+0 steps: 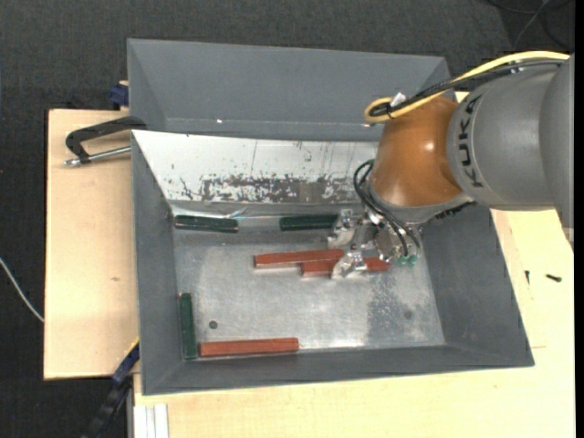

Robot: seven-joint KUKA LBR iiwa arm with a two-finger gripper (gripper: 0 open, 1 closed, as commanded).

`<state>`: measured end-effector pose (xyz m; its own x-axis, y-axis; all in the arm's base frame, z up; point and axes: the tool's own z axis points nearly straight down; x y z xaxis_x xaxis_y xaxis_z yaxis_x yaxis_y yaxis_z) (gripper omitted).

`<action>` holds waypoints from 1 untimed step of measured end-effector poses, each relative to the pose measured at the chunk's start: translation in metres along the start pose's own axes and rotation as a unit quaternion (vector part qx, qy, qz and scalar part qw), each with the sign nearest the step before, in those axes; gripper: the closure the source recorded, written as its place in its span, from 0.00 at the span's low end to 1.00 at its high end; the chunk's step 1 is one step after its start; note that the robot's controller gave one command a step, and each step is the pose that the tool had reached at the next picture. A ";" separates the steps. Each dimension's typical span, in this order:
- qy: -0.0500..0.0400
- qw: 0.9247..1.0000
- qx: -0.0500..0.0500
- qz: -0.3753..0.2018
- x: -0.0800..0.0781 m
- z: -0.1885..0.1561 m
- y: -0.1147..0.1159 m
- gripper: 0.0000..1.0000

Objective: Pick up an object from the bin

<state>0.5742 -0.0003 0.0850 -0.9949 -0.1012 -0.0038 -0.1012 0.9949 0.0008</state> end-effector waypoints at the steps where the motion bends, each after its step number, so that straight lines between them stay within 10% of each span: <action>1: 0.001 1.000 0.000 0.000 0.000 -0.010 0.000 1.00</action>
Offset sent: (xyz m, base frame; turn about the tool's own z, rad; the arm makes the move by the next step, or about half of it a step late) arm 0.0000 0.0000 0.0325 0.0000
